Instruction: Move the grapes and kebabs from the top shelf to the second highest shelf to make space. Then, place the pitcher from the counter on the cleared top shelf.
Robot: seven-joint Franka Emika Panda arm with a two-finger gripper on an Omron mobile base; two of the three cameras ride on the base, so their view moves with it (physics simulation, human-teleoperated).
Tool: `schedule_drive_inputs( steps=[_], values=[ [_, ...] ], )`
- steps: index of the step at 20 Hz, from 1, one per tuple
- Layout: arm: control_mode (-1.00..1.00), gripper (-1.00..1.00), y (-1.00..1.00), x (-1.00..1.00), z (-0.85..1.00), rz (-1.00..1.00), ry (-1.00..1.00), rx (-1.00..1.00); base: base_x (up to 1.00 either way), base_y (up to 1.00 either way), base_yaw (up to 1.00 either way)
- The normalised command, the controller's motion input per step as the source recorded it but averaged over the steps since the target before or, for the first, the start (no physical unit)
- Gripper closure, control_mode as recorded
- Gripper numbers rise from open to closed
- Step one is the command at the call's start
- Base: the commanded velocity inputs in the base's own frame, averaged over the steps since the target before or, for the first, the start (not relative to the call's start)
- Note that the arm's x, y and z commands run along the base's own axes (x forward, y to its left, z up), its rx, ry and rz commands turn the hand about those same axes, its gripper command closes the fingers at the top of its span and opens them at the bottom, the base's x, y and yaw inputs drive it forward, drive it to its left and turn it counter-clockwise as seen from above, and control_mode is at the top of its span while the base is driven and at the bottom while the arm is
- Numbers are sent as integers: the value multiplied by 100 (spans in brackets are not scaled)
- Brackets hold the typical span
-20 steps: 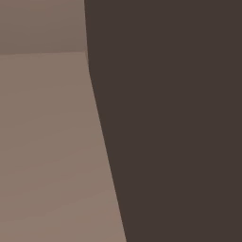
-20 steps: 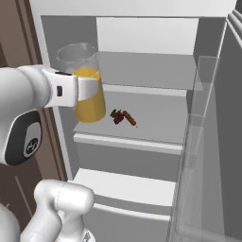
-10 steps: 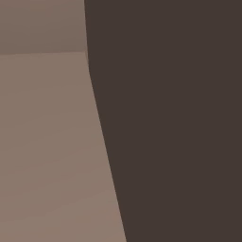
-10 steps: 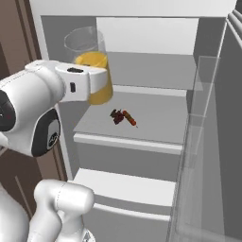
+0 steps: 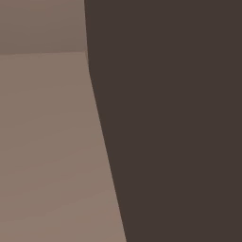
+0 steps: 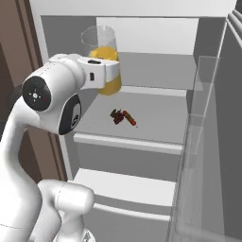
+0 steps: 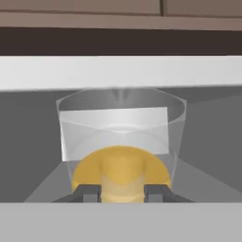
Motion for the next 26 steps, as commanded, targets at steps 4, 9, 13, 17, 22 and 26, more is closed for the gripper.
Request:
schedule_drive_inputs(
  steps=[4,9,13,17,22,26],
  values=[
    [-100,100,-7,81,0,0,0,0,0,0,0],
    [-100,100,-9,73,0,0,0,0,0,0,0],
    [-100,100,-16,77,0,0,0,0,0,0,0],
    [-100,100,-11,73,0,0,1,0,0,0,0],
    [-100,100,-14,67,-15,0,3,0,0,0,0],
    [-100,100,-9,58,-20,0,4,0,0,0,0]
  ],
)
